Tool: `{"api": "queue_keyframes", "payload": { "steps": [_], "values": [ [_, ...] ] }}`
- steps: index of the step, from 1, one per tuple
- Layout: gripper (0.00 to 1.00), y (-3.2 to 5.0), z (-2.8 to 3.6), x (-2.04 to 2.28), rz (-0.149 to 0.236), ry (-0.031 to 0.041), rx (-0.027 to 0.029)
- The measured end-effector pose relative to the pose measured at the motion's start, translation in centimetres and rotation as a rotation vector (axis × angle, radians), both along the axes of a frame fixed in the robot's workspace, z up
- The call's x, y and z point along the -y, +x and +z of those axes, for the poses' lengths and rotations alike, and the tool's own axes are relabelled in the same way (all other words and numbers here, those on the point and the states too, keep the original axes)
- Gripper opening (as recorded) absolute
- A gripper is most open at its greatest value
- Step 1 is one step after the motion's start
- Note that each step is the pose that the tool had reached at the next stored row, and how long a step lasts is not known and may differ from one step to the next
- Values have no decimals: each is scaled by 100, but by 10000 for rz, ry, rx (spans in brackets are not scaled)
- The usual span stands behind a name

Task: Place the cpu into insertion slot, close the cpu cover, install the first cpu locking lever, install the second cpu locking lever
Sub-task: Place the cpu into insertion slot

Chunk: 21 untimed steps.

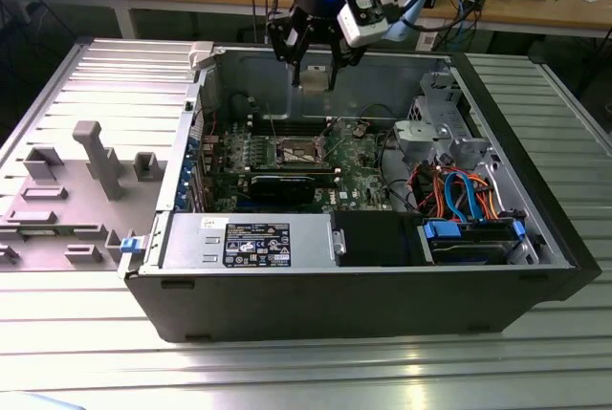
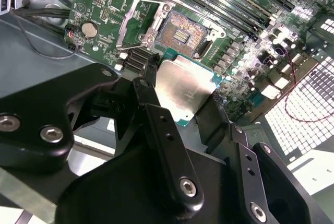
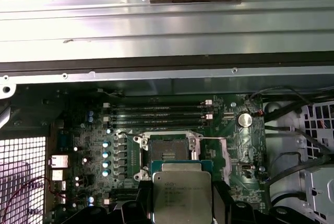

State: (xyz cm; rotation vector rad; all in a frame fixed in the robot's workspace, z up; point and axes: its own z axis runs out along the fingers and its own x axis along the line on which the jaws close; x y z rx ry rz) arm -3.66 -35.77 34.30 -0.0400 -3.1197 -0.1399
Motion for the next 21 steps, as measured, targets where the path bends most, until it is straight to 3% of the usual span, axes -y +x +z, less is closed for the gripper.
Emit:
{"api": "queue_keyframes", "payload": {
  "steps": [15, 21],
  "values": [
    [55, -6, -28, 14, -1, -7, 0],
    [55, -6, -28, 14, -196, -8, 0]
  ]
}}
